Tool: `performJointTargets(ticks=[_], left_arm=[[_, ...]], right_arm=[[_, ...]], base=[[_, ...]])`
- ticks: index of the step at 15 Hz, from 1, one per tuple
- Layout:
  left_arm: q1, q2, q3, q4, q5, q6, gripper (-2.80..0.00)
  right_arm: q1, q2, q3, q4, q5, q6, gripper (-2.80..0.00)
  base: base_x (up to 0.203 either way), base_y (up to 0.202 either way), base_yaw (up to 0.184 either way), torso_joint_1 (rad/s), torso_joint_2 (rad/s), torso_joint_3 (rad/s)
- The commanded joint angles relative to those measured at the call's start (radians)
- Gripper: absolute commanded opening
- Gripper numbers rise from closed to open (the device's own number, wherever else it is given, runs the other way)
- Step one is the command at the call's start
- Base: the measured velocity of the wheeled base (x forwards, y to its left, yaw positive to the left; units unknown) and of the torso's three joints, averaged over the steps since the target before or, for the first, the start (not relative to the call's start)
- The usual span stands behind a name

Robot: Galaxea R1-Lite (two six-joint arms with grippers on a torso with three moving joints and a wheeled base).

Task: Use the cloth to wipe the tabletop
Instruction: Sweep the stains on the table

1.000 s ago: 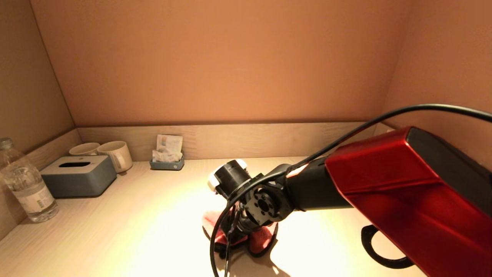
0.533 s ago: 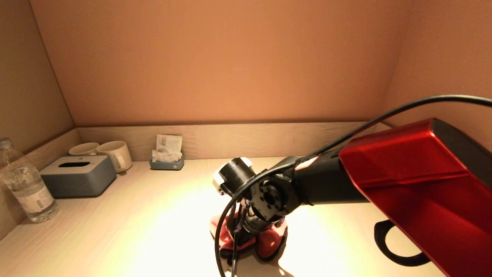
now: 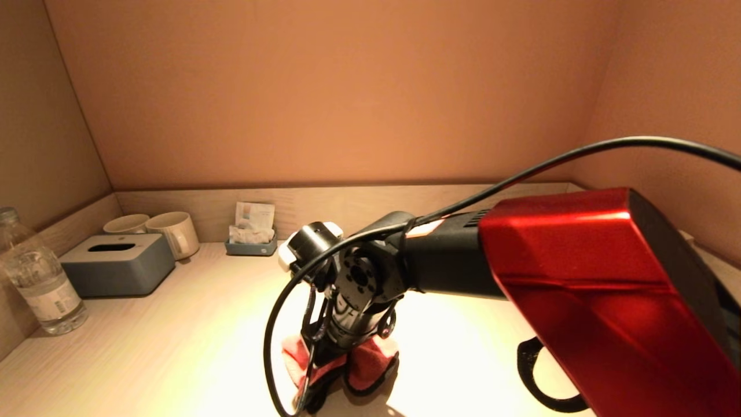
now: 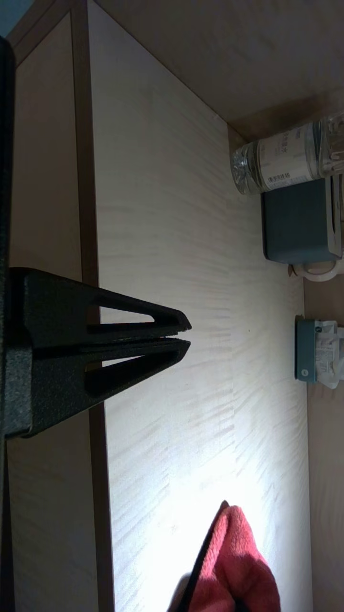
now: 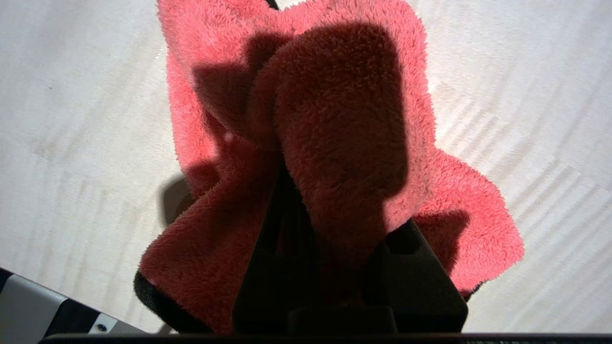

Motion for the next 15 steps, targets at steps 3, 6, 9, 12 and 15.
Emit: performJointTargets(ticks=[3,6,9,12,15], left_arm=[[0.001,0.001,0.000,0.001,0.000,0.000,-2.80],[0.001,0.001,0.001,-0.001,0.000,0.000,-2.80],[0.001,0.001,0.001,0.001,0.000,0.000,-2.80],[-0.001,0.001,0.000,0.000,0.000,0.000,-2.80],[0.001,0.001,0.000,0.001,0.000,0.000,-2.80]], right_arm=[[0.034,0.077,-0.074,0.161,0.031,0.021,-2.80],[0.085,0.081,-0.082,0.155,0.031,0.014,-2.80],[0.107,0.081,-0.083,0.152,0.031,0.010,-2.80],[0.121,0.084,-0.084,0.116,0.031,0.003,-2.80],[0.049,0.103,-0.085,0.073,0.024,-0.004,-2.80]], base=[[0.000,0.000,0.000,0.000,0.00,0.000],[0.000,0.000,0.000,0.000,0.00,0.000],[0.000,0.000,0.000,0.000,0.00,0.000],[0.000,0.000,0.000,0.000,0.00,0.000],[0.000,0.000,0.000,0.000,0.00,0.000]])
